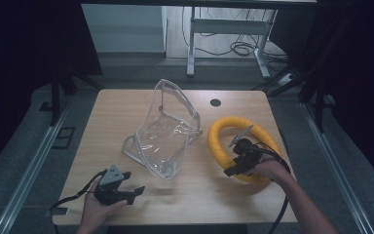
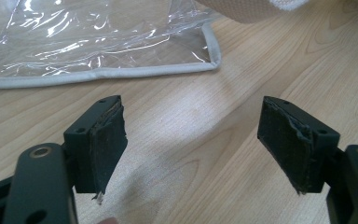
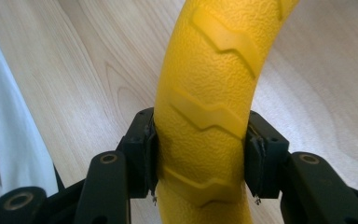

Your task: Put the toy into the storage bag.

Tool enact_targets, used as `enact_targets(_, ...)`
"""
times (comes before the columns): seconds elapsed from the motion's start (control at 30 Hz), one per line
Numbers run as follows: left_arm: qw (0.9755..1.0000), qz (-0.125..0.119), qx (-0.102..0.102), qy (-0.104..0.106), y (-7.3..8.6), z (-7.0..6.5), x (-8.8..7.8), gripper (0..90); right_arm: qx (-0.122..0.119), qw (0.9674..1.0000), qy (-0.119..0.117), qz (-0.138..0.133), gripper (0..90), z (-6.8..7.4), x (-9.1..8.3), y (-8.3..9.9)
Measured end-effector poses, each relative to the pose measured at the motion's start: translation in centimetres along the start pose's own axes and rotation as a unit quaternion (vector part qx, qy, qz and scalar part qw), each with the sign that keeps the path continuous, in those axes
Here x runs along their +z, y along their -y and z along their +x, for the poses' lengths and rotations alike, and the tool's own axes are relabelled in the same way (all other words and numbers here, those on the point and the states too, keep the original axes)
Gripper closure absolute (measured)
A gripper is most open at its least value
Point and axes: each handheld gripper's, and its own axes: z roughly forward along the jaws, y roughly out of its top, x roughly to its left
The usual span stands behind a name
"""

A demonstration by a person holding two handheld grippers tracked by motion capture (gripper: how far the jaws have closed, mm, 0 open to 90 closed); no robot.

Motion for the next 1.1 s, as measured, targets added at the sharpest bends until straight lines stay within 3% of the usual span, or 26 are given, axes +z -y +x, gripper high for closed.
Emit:
enact_targets(0.23,1.0000,-0.001,0.001,-0.001,0.0,0.0,0.0,23.3,0.013,0.9991,0.002,-0.041,52.1,-0.5,-1.8,0.3)
enact_targets(0.53,1.0000,-0.002,0.000,-0.002,0.0,0.1,0.0,23.3,0.027,0.9929,0.018,-0.115,52.1,-1.2,-5.4,1.0)
enact_targets(0.63,1.0000,-0.002,0.000,-0.002,0.0,0.1,0.0,23.3,0.026,0.9894,0.023,-0.141,52.1,-1.1,-6.6,1.1)
enact_targets(0.67,1.0000,-0.002,-0.001,-0.002,-0.1,0.1,0.0,23.3,0.027,0.9860,0.024,-0.163,52.0,-1.0,-7.4,1.1)
enact_targets(0.73,1.0000,-0.002,-0.001,-0.001,-0.1,0.1,0.0,23.3,0.026,0.9849,0.023,-0.170,52.0,-0.9,-7.6,1.1)
enact_targets(0.93,1.0000,-0.002,0.000,0.000,-0.1,0.1,0.0,23.3,0.024,0.9754,0.016,-0.219,52.0,-0.5,-8.6,1.0)
enact_targets(1.07,1.0000,-0.001,0.001,0.000,-0.1,0.1,0.0,23.3,0.023,0.9666,0.005,-0.255,52.0,-0.1,-8.8,0.7)
enact_targets(1.1,1.0000,-0.001,0.001,0.000,-0.1,0.1,0.0,23.3,0.021,0.9629,-0.001,-0.269,52.0,0.0,-8.8,0.7)
